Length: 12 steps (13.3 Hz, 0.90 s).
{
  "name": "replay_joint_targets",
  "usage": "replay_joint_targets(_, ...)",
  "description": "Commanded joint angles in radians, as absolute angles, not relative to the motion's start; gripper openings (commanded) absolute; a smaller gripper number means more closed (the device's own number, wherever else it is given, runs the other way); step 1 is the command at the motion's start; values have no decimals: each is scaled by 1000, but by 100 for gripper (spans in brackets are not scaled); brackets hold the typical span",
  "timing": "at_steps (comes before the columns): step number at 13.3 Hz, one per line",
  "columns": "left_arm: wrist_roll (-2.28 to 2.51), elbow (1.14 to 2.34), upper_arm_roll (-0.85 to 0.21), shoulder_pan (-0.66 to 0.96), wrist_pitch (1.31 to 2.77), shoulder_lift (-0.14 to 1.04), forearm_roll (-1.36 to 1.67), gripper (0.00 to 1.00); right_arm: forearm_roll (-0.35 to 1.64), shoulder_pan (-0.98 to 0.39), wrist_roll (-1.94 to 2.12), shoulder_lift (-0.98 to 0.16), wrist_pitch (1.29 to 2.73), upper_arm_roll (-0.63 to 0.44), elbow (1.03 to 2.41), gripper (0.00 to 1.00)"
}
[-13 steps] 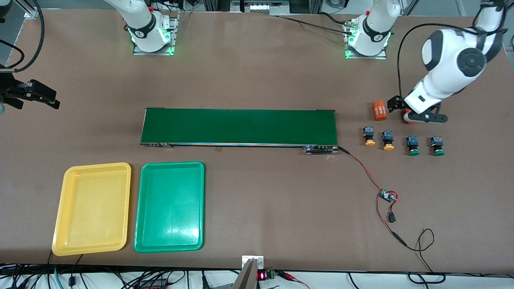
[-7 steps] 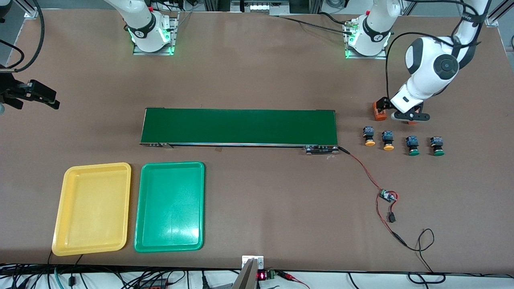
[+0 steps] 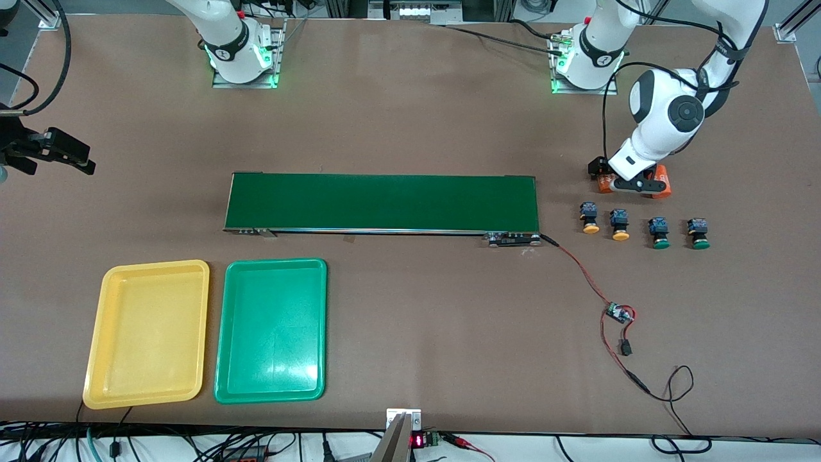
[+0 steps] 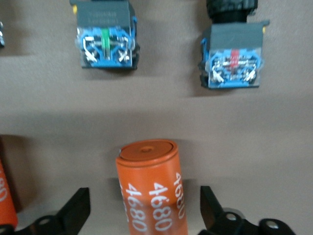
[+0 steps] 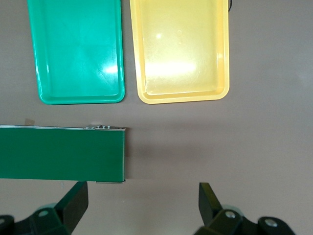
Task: Sort buttons by color to trays
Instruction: 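Close the left gripper on the orange cell and lift it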
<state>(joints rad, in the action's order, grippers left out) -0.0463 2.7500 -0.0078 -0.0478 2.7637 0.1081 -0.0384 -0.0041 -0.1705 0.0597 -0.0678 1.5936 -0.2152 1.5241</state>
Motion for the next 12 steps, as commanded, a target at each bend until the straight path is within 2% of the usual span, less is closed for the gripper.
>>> replay_joint_targets(1,-17,2769,-21,-61,2775,89,-57,61,-3,-169,55,-51,1598,-210,1537,100)
replay_joint_targets(2,-14,2767,-21,-61,2775,89,-57,42,-3,-169,55,-51,1600,-210,1537,100)
replay_joint_targets(3,-11,2766,-21,-60,2773,89,-57,32,-3,-169,55,-51,1598,-210,1537,100)
replay_joint_targets(6,-17,2747,-26,-60,2770,60,-57,17,-3,-169,55,-51,1600,-210,1537,100)
replay_joint_targets(9,-26,2680,-26,-60,2738,38,-57,14,-3,-169,55,-51,1598,-210,1537,100)
replay_joint_targets(12,-38,2545,-28,-52,2524,8,-57,14,-3,-169,55,-51,1603,-210,1537,100)
